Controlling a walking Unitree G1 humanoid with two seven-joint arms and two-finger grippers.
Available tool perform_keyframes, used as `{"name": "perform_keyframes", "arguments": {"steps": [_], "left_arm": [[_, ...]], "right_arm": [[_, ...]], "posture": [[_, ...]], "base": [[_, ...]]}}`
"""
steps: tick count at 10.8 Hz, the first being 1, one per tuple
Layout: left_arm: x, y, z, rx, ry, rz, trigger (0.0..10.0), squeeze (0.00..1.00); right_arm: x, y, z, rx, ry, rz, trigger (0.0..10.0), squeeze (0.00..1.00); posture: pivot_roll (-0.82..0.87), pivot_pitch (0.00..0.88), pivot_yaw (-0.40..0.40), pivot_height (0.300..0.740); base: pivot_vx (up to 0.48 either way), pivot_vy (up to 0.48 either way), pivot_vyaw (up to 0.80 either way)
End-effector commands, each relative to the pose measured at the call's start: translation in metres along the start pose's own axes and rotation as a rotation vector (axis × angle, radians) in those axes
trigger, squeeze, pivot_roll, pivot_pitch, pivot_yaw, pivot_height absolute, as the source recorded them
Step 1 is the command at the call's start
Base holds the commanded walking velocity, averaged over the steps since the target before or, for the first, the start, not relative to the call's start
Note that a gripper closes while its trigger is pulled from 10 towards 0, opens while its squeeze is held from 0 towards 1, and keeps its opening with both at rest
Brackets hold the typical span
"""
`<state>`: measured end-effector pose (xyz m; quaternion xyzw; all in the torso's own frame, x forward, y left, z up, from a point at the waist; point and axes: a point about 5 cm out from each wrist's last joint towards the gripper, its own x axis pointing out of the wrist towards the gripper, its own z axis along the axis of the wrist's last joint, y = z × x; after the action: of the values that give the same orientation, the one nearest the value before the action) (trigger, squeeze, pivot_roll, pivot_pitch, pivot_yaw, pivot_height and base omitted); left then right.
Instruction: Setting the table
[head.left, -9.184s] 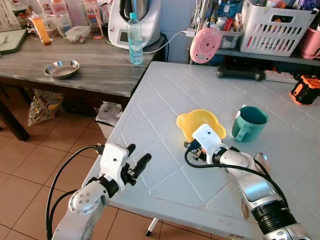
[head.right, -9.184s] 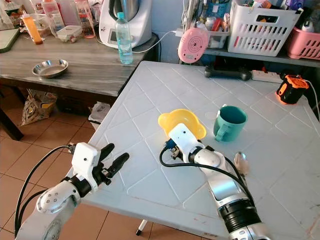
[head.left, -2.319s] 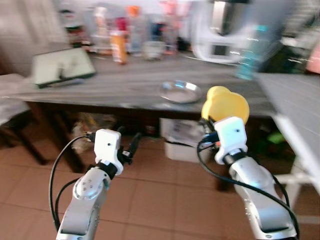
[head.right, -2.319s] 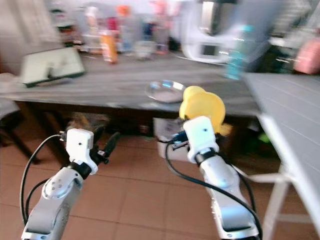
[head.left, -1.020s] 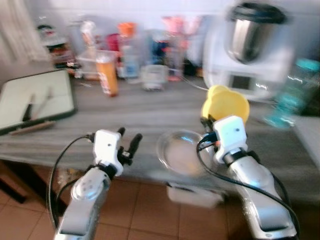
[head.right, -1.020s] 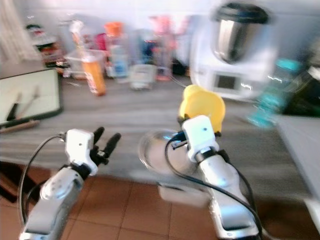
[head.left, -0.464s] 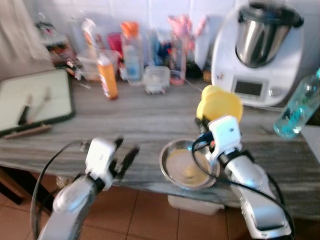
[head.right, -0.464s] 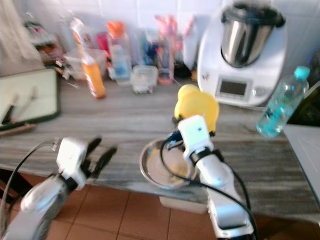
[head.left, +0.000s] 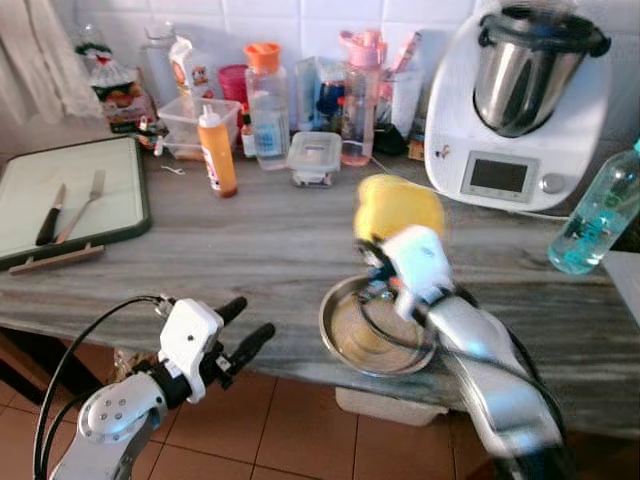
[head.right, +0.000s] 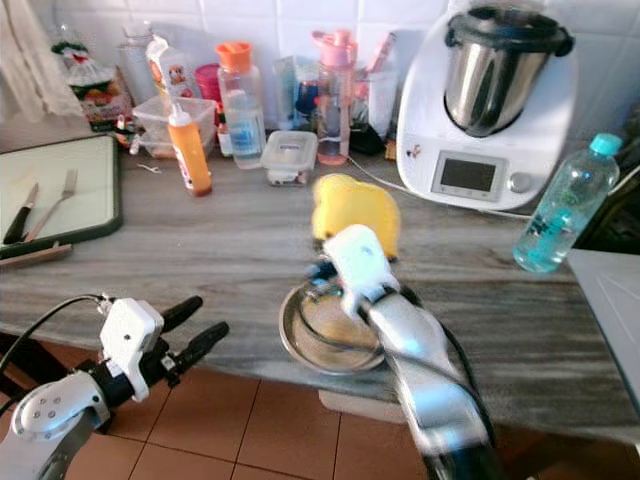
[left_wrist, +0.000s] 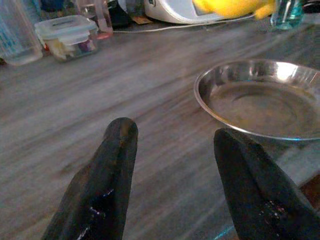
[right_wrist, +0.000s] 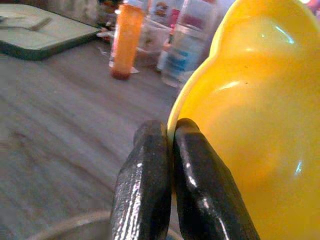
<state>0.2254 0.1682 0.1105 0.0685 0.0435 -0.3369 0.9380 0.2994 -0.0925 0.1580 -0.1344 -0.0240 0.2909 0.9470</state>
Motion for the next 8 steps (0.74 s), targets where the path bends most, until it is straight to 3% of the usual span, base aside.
{"name": "perform_keyframes", "arguments": {"steps": [1, 4, 7, 8], "left_arm": [[0.001, -0.003, 0.001, 0.003, -0.003, -0.023, 10.0, 0.00], [0.006, -0.011, -0.020, -0.027, 0.028, -0.049, 10.0, 0.00], [0.005, -0.012, -0.020, -0.023, 0.032, -0.059, 10.0, 0.00], [0.005, -0.011, -0.021, -0.020, 0.033, -0.061, 10.0, 0.00]], "right_arm": [[0.007, 0.007, 0.001, -0.001, 0.015, 0.061, 10.0, 0.00], [0.022, 0.034, -0.003, 0.020, 0.085, 0.217, 10.0, 0.00], [0.034, 0.041, 0.000, 0.172, 0.127, 0.224, 10.0, 0.00], [0.036, 0.041, 0.002, 0.162, 0.123, 0.233, 10.0, 0.00]], "posture": [[0.06, 0.014, -0.001, 0.740], [0.06, 0.026, -0.012, 0.740], [0.07, 0.029, -0.007, 0.740], [0.07, 0.028, -0.008, 0.740]], "base": [[0.000, 0.000, 0.00], [0.000, 0.000, 0.00], [0.000, 0.000, 0.00], [0.000, 0.000, 0.00]]}}
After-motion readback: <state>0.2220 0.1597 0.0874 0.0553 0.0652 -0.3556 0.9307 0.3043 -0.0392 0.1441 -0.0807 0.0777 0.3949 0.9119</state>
